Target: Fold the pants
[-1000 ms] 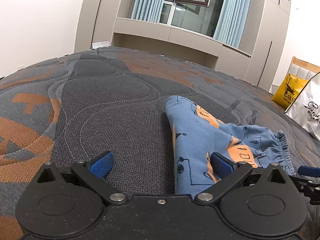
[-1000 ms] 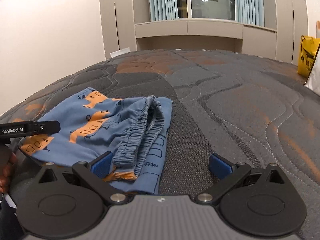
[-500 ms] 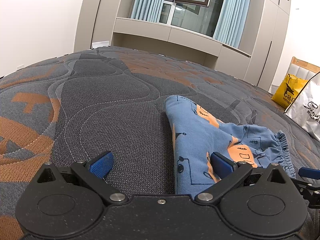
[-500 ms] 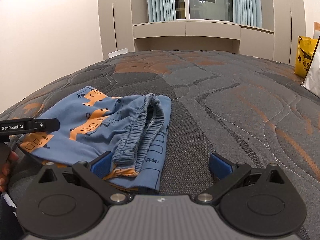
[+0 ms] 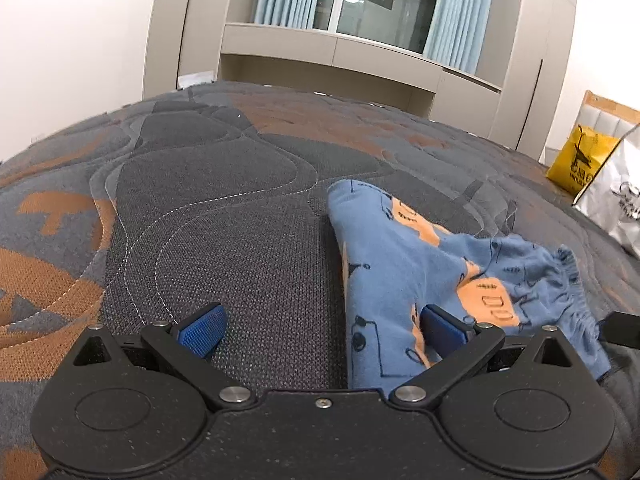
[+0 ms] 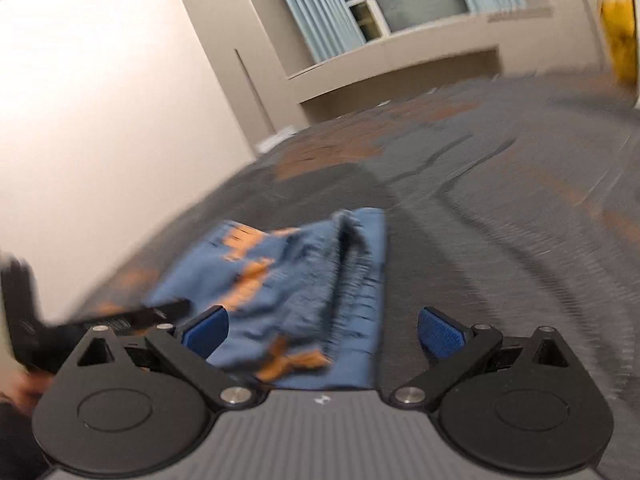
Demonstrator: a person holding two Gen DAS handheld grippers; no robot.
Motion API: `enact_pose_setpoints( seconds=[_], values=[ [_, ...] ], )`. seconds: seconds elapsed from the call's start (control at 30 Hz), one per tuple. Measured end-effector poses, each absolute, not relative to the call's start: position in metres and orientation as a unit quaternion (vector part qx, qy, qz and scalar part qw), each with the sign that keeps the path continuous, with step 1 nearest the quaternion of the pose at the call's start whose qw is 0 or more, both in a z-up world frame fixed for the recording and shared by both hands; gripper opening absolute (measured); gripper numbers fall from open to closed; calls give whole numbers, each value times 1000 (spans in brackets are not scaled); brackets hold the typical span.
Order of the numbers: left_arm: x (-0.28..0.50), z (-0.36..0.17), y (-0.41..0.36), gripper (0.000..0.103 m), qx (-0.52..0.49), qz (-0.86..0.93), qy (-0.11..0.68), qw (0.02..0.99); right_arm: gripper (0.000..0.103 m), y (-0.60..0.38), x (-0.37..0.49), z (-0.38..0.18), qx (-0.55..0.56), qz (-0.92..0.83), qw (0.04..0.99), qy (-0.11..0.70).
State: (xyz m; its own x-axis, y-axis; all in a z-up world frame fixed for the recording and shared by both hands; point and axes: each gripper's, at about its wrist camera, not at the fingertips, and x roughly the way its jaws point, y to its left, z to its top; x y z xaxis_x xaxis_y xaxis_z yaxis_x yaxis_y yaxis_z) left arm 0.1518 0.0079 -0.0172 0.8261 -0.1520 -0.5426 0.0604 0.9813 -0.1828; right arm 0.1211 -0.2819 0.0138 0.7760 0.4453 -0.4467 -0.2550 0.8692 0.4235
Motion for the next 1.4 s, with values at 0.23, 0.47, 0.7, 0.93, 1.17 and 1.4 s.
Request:
enact_pose_setpoints(
  seconds=[0.23, 0.47, 0.7, 0.93, 1.17, 1.4],
  values=[
    [168, -6, 0, 103, -75, -49, 308, 947, 103, -273, 170, 23, 134, 189, 923, 309],
    [170, -7, -22, 103, -63, -74, 319, 943, 103, -282, 193, 7, 211, 233, 898, 306],
    [165, -7, -19, 103, -48, -55, 326, 942, 102, -288, 186, 3, 223, 245, 899, 285],
    [172, -5, -3, 103, -80, -63, 331, 938, 76, -288, 181, 3, 220, 212, 911, 277],
    [173, -3, -5, 102, -75, -58, 334, 938, 49, -291, 182, 0, 223, 195, 913, 281],
    [170, 1, 8, 102, -92, -56, 324, 940, 49, -291, 181, -1, 223, 195, 913, 281]
  ],
)
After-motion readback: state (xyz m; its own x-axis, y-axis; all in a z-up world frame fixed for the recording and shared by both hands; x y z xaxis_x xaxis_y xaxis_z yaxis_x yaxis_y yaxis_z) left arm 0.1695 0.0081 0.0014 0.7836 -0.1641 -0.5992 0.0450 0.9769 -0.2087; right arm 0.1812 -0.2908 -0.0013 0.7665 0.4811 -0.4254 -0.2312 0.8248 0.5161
